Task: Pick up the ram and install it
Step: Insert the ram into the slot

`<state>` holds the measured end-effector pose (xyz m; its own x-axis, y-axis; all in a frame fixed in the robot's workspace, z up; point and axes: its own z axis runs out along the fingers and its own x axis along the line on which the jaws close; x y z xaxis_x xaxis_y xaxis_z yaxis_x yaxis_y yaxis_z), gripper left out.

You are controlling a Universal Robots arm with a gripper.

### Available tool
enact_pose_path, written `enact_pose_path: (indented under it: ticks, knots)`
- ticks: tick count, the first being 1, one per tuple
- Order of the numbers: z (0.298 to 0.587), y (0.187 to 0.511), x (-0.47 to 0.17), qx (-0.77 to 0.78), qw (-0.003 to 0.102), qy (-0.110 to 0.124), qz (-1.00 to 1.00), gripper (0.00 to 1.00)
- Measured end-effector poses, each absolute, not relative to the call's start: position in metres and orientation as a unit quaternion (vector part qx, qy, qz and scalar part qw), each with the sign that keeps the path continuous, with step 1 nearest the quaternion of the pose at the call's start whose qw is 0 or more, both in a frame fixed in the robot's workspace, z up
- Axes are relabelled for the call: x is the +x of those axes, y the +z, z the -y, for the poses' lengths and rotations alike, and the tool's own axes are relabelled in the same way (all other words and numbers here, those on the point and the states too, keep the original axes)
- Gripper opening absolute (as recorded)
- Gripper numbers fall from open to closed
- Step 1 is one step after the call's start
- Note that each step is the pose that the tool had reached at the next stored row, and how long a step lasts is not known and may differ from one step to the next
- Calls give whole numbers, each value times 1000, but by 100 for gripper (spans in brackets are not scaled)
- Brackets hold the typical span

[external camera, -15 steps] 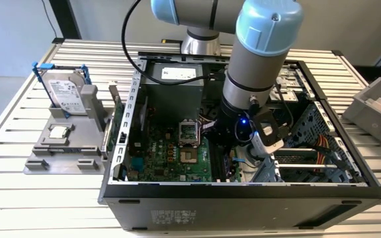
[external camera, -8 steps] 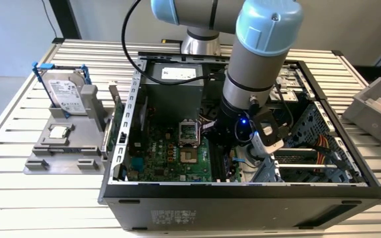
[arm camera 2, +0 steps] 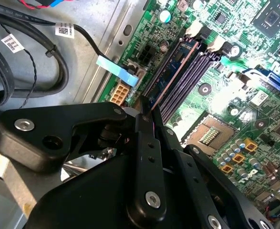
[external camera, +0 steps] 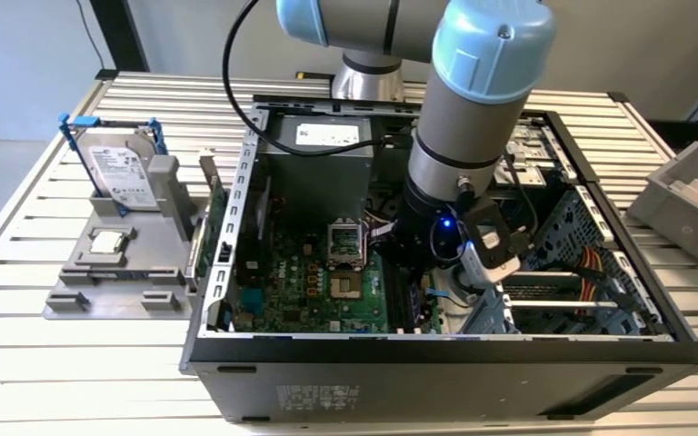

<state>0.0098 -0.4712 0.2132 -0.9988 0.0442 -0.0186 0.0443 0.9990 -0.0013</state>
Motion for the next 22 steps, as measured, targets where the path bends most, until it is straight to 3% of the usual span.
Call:
enact_pose_path:
  ticks: [22]
  knots:
    - [470,211,9,21,9,-4,-1000,0]
